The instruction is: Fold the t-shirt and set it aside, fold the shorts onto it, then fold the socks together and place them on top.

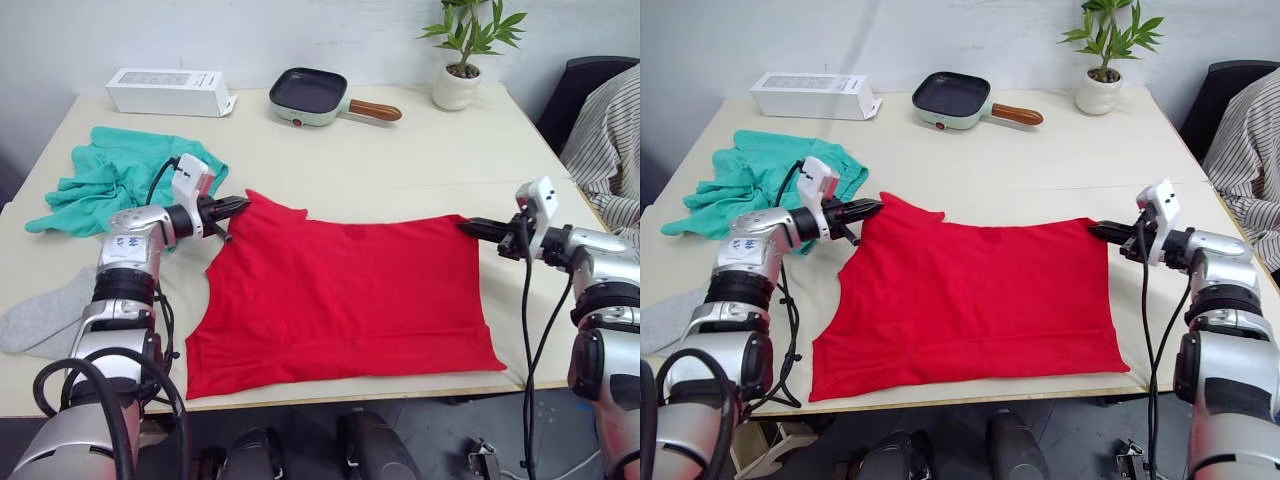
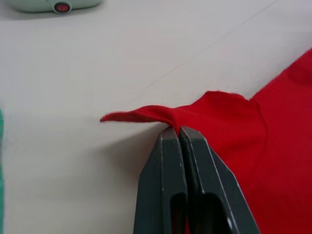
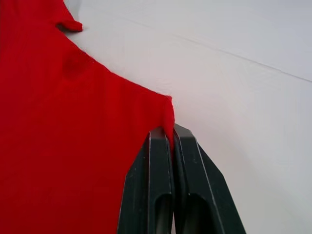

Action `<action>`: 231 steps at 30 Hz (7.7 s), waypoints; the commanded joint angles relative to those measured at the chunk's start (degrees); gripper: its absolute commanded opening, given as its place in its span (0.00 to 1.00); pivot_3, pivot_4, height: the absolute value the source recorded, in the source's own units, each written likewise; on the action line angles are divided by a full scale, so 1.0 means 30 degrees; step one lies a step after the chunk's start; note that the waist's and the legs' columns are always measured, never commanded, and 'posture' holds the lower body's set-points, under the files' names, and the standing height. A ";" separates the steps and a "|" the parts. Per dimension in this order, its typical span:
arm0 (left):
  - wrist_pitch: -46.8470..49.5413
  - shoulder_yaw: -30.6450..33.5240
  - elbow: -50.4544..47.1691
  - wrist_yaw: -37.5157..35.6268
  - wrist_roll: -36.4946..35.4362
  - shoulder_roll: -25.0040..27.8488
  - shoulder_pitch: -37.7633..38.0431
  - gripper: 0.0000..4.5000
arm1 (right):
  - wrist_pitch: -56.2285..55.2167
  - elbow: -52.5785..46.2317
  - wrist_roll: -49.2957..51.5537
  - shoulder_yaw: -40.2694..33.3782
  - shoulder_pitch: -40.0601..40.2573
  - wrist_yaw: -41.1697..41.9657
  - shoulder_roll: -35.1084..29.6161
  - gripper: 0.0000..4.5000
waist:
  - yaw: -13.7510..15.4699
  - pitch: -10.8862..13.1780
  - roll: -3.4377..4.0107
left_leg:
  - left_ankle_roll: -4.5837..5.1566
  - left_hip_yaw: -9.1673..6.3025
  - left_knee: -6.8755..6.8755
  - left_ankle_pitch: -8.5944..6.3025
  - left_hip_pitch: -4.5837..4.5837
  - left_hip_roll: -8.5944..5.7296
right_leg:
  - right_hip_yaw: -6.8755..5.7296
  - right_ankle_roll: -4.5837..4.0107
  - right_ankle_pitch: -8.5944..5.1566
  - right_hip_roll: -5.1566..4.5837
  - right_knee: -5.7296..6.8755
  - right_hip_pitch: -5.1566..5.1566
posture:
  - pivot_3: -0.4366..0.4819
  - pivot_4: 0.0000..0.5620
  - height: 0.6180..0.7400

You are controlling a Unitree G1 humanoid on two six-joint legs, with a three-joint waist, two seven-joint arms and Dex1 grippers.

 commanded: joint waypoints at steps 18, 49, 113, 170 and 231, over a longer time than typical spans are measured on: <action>0.6134 0.0673 -1.4369 0.1398 -0.2460 0.2360 0.9635 0.05 | 0.2185 -0.8662 0.1883 -0.0105 0.7979 -0.0567 -0.0747 0.00 | 0.0020 0.0002 -0.0003 | 0.0016 -0.0078 0.0000 0.0030 0.0044 -0.0008 | 0.0039 -0.0015 0.0008 -0.0030 -0.0011 0.0075 | 0.48 0.27 1.00; 1.1826 -0.5971 -0.2704 -0.1497 -0.0056 0.1204 -0.1002 0.73 | 0.3806 -1.1322 0.2792 -0.0086 0.8332 -0.0099 -0.2476 1.00 | 0.0560 0.0002 -0.0001 | -0.0027 -0.0055 -0.0195 0.0061 0.0040 -0.0049 | 0.0016 -0.0011 0.0001 -0.0018 -0.0179 0.0056 | 0.48 0.27 1.00; 0.2059 -0.3493 -0.1989 -0.2823 0.0710 0.0862 0.0443 0.61 | 0.2784 -1.2892 0.3357 -0.0457 1.0603 -0.1112 -0.2258 1.00 | 0.0518 0.0007 -0.0009 | -0.0024 -0.0054 -0.0199 0.0071 0.0032 -0.0037 | 0.0017 -0.0012 0.0003 -0.0003 -0.0181 0.0046 | 0.48 0.27 1.00; -0.3862 -0.0434 -1.0417 -0.4554 -0.2500 0.1693 0.6324 0.00 | -0.2035 -1.1954 0.2899 -0.0526 1.0015 -0.0113 -0.3280 0.01 | 0.0491 0.0007 -0.0010 | -0.0026 -0.0061 -0.0216 0.0072 0.0035 -0.0006 | 0.0015 -0.0013 0.0003 0.0000 -0.0177 0.0052 | 0.48 0.27 1.00; -0.5321 -0.5156 -1.0726 -0.2723 -0.2041 0.0367 0.8345 0.00 | -0.2345 -1.7125 0.3384 0.3068 1.3145 -0.3587 0.1765 0.01 | 0.0580 -0.0001 -0.0007 | 0.0009 -0.0052 -0.0243 0.0066 -0.0011 -0.0010 | 0.0007 -0.0021 0.0090 0.0023 -0.0338 0.0049 | 0.48 0.27 1.00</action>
